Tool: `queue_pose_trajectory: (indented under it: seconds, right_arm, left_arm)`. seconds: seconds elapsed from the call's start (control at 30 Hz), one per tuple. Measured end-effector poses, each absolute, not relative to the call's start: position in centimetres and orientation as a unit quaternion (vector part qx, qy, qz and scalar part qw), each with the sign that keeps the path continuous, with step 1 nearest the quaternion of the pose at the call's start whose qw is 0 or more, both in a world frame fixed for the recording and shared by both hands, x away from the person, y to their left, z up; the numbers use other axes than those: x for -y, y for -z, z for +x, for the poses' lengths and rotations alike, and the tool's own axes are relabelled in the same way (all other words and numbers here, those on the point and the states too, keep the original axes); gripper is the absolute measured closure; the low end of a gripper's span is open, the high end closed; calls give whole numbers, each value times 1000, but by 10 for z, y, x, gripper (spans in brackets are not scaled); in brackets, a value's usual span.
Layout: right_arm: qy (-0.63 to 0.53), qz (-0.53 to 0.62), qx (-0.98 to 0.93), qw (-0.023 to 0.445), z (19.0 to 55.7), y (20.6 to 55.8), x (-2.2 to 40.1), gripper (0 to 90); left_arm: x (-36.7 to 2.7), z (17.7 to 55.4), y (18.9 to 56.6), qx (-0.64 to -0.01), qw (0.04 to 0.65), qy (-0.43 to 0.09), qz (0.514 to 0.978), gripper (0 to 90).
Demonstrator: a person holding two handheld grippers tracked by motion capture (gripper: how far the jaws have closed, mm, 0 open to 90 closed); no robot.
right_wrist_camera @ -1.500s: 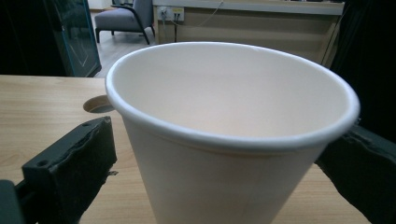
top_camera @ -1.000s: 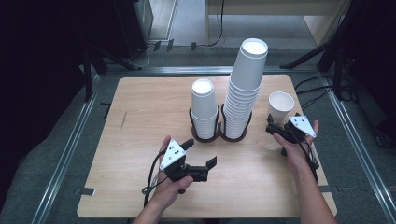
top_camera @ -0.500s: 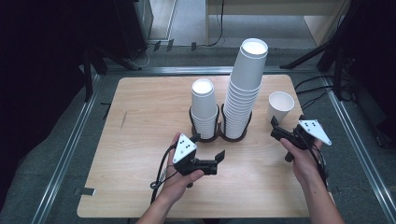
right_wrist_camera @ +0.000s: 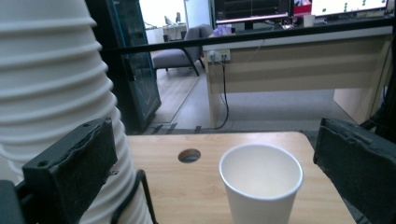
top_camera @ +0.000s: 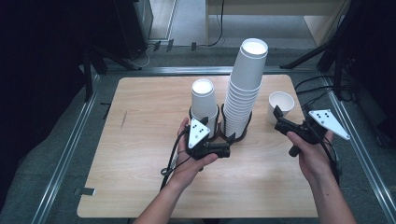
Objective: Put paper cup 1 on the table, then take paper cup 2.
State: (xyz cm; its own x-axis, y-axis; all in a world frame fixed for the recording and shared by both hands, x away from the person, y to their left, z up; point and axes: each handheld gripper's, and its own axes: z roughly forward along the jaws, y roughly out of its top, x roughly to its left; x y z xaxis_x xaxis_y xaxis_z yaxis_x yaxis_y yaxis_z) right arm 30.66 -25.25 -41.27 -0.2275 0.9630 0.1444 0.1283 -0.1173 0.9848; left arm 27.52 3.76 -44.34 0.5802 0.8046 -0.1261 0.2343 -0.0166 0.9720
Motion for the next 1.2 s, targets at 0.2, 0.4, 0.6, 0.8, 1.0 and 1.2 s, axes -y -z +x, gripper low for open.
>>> queue_pose_trajectory:
  seconds: [0.2, 0.4, 0.6, 0.8, 1.0, 1.2]
  right_arm:
    - [-572, 481, -548, 376, 300, 388, 243, 0]
    - [-580, 463, -546, 388, 294, 365, 233, 0]
    - [-589, 455, -545, 387, 295, 353, 224, 0]
    - [-599, 447, -546, 379, 297, 341, 215, 0]
    - [-607, 435, -552, 371, 300, 333, 204, 0]
    - [-615, 424, -561, 357, 305, 326, 192, 0]
  left_arm:
    - [-29, 283, 439, -384, 590, -259, 661, 0]
    - [-21, 292, 438, -379, 579, -282, 665, 0]
    - [-17, 297, 439, -373, 586, -291, 658, 0]
    - [-14, 303, 439, -375, 589, -291, 654, 0]
    - [-13, 309, 436, -377, 593, -289, 651, 0]
    - [-8, 315, 433, -372, 596, -289, 650, 0]
